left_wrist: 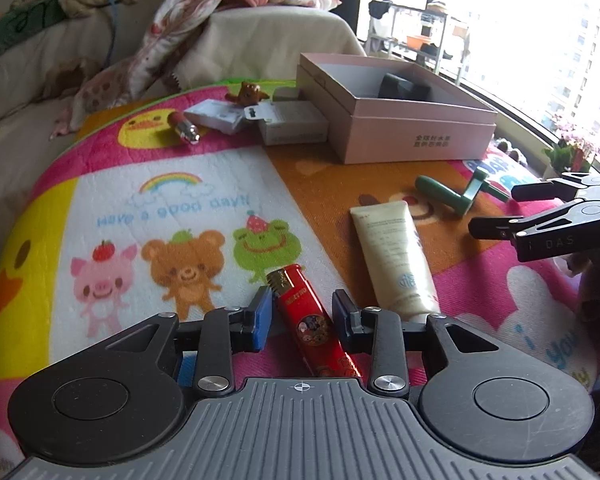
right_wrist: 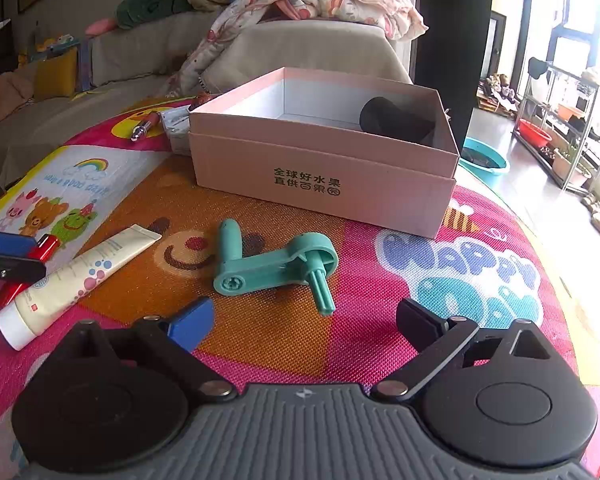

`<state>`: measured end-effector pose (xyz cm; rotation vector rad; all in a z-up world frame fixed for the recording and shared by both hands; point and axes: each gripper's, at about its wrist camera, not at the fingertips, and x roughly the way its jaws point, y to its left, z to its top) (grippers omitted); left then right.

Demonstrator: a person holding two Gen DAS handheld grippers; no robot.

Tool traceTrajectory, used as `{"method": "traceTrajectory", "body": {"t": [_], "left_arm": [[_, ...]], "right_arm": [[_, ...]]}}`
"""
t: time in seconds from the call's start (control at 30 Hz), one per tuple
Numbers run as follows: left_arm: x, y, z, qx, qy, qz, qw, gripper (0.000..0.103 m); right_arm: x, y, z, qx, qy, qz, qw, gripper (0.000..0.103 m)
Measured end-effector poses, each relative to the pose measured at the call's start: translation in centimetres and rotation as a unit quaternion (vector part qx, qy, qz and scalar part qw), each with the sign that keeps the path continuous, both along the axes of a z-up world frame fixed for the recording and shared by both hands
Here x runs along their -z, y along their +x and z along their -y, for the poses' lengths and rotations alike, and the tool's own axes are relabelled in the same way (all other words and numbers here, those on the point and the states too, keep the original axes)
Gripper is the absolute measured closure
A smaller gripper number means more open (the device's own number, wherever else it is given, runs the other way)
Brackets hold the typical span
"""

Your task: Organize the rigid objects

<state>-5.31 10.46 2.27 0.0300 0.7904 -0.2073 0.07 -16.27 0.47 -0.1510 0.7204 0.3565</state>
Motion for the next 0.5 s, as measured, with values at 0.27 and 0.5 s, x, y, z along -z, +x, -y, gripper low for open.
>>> {"method": "traceTrajectory", "body": {"t": [0.27, 0.5], "left_arm": [[-0.1, 0.0, -0.5, -0.016, -0.02, -0.005, 0.9997, 0.064], [-0.4, -1.1, 0.7, 0.019, -0.005, -0.025, 0.9995, 0.064]], "right_arm": [[0.0, 0.1, 0.0, 0.0, 0.001, -0.001, 1.0, 0.005], [0.0, 0.1, 0.0, 0.001, 0.002, -0.001, 1.0, 0.005]]}}
